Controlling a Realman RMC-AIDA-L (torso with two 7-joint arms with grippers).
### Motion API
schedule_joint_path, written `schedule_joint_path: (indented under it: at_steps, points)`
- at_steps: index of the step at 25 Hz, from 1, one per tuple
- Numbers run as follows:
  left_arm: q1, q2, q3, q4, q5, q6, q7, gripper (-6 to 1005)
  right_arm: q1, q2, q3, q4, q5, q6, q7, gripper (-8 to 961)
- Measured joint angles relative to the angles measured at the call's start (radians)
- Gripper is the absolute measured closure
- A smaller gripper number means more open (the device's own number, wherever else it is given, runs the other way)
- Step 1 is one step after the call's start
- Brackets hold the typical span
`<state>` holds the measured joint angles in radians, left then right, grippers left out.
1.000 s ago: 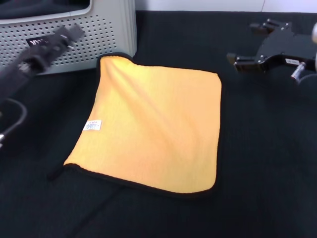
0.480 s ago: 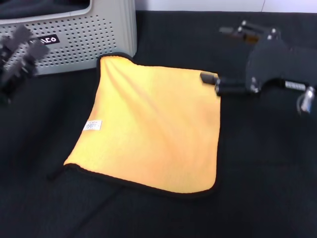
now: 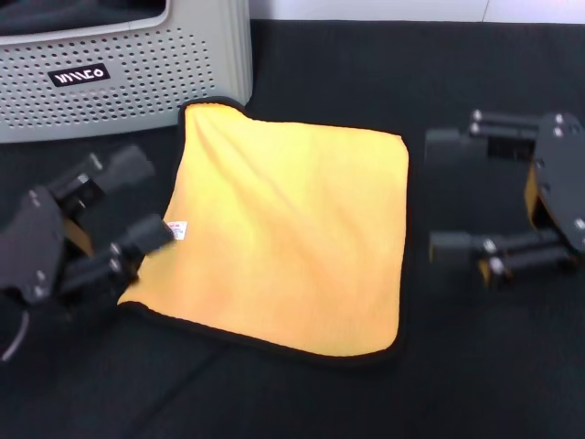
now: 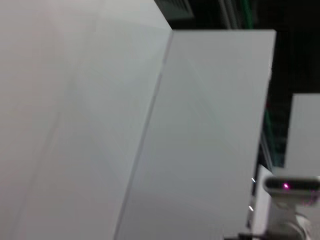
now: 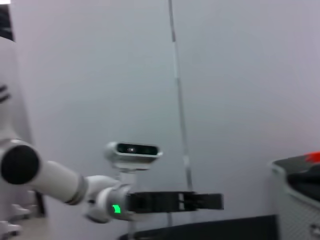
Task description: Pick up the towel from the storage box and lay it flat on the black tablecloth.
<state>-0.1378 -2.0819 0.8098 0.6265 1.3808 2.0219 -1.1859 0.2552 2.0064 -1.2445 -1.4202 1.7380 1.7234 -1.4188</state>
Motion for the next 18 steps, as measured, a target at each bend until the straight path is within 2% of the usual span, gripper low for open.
schedule_joint_path:
  at_steps: [6,18]
  points:
    - [0.006,-0.005,0.047,0.024,0.047,0.003,0.017,180,-0.006,-0.029,-0.032,-0.009,-0.006,0.049,0.12,81]
    - [0.008,-0.009,0.079,0.025,0.048,0.005,0.018,181,-0.019,-0.036,-0.094,0.001,-0.01,0.057,0.137,81]
